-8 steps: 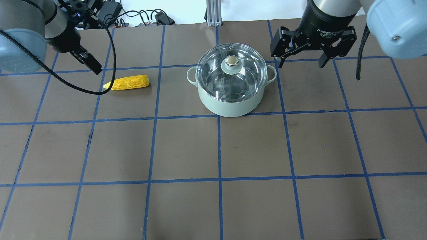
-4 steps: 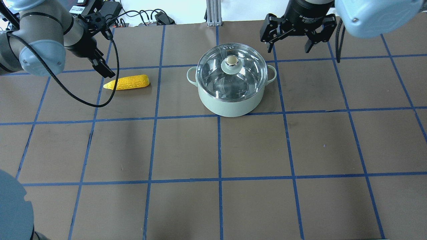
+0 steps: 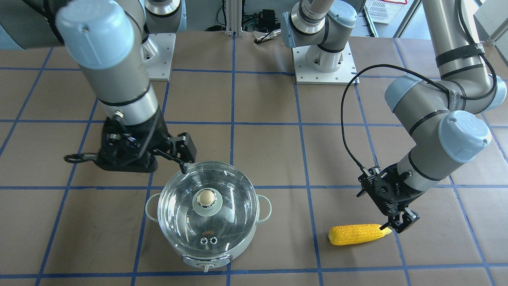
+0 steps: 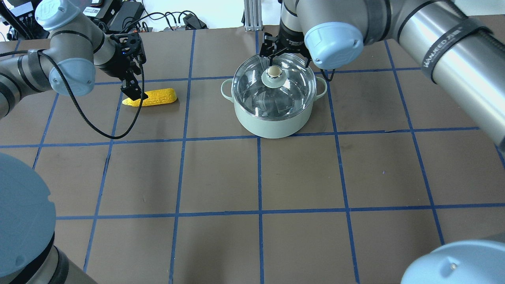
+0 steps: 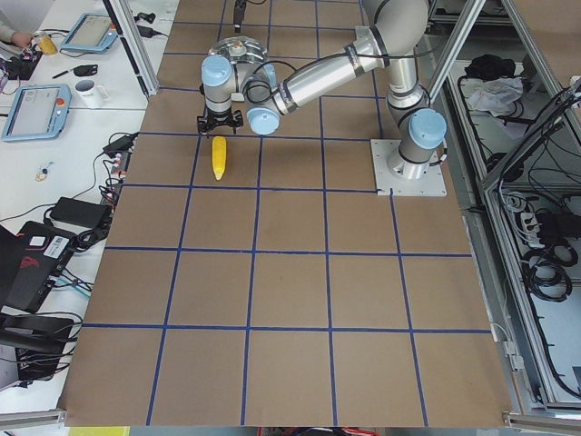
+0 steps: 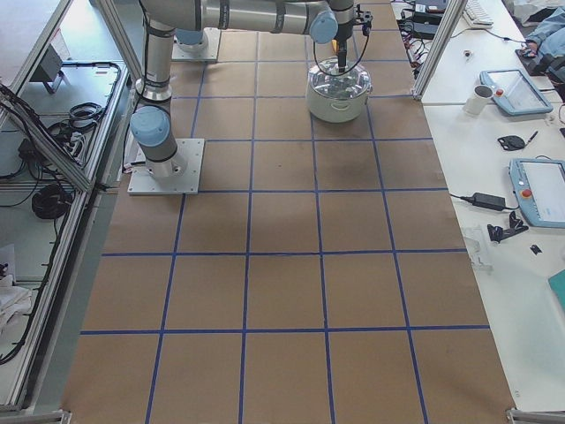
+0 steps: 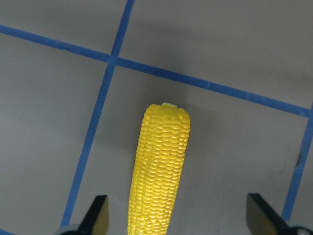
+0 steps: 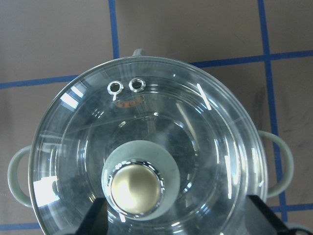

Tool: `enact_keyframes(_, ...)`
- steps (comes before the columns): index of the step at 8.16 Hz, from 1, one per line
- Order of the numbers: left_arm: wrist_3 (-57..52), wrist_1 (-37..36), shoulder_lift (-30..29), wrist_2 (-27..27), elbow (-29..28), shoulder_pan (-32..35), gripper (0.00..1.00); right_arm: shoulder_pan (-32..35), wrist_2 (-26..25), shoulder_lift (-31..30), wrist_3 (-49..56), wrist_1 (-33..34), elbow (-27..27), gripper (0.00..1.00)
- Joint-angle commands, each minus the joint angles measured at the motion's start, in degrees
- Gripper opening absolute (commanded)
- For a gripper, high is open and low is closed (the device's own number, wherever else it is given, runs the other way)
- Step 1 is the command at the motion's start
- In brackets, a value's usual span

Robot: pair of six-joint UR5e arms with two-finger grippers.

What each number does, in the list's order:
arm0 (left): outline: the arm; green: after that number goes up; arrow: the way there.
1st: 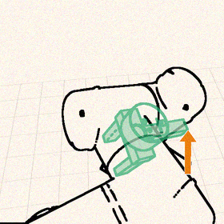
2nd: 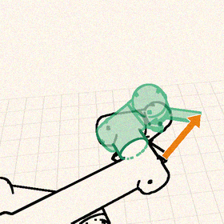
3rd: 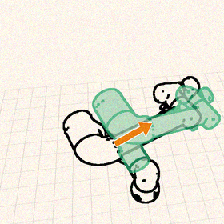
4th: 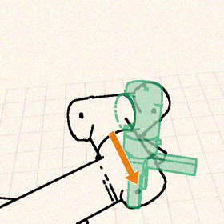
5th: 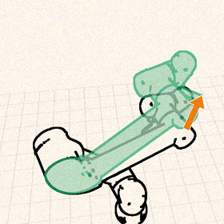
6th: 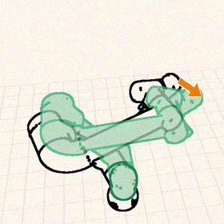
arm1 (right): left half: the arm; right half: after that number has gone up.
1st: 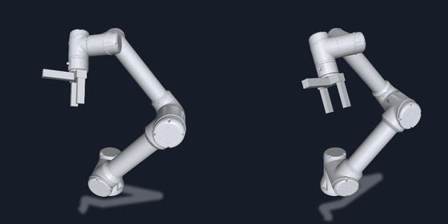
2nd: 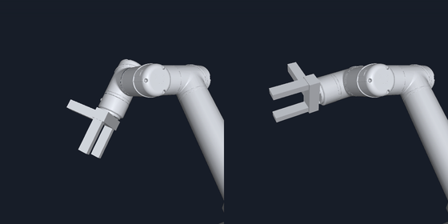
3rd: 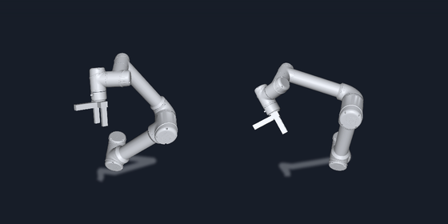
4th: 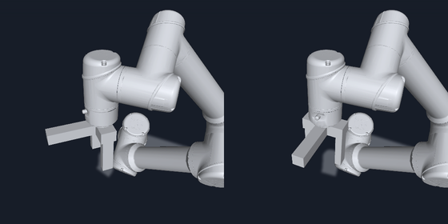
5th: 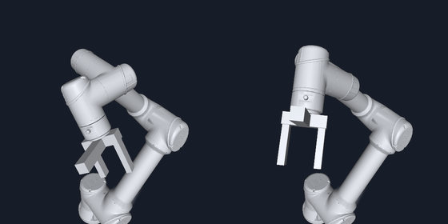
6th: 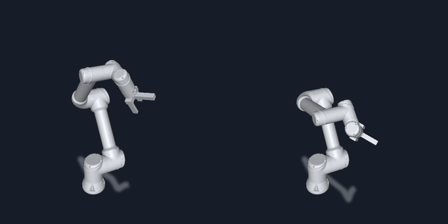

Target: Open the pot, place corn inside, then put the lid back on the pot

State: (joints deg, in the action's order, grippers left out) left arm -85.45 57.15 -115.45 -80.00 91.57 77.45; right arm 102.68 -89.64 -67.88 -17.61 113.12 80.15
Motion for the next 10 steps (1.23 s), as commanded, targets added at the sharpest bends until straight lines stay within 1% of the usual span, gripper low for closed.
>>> enact_keyframes(1,-5.1,-1.4,-3.3,0.7,-0.2,-0.1,1.0,2.2,-0.3,3.4,-2.3,4.9,0.3,1.0)
enact_keyframes(2,-5.6,-4.5,-5.0,0.7,-0.2,-0.1,1.0,2.2,-0.3,4.0,-1.8,5.8,0.3,1.0)
enact_keyframes(3,-7.0,-5.8,-6.5,0.6,-0.3,-0.1,1.0,2.2,-0.3,4.2,-1.7,5.9,0.4,0.99)
enact_keyframes(4,-7.0,-5.8,-6.9,0.6,-0.7,-0.1,1.0,2.2,-0.3,4.1,-1.6,5.9,1.0,0.95)
enact_keyframes(5,-7.0,-5.8,-7.4,0.6,-1.2,-0.1,1.0,2.3,-0.3,4.0,-0.3,6.1,1.1,0.87)
enact_keyframes(7,-7.1,-5.8,-8.6,0.6,-2.6,-0.1,1.0,2.7,-0.4,4.1,0.8,7.1,1.4,0.84)
enact_keyframes(8,-7.1,-5.8,-9.2,0.6,-2.9,-0.1,1.0,2.9,-0.4,4.1,0.9,7.2,1.4,0.81)
enact_keyframes(9,-7.2,-5.8,-9.4,0.5,-2.9,-0.1,1.0,2.9,-0.4,4.2,1.9,7.2,1.4,0.73)
enact_keyframes(10,-7.3,-5.8,-9.8,0.5,-2.9,-0.1,1.0,3.0,-1.8,4.2,2.1,7.1,1.4,0.62)
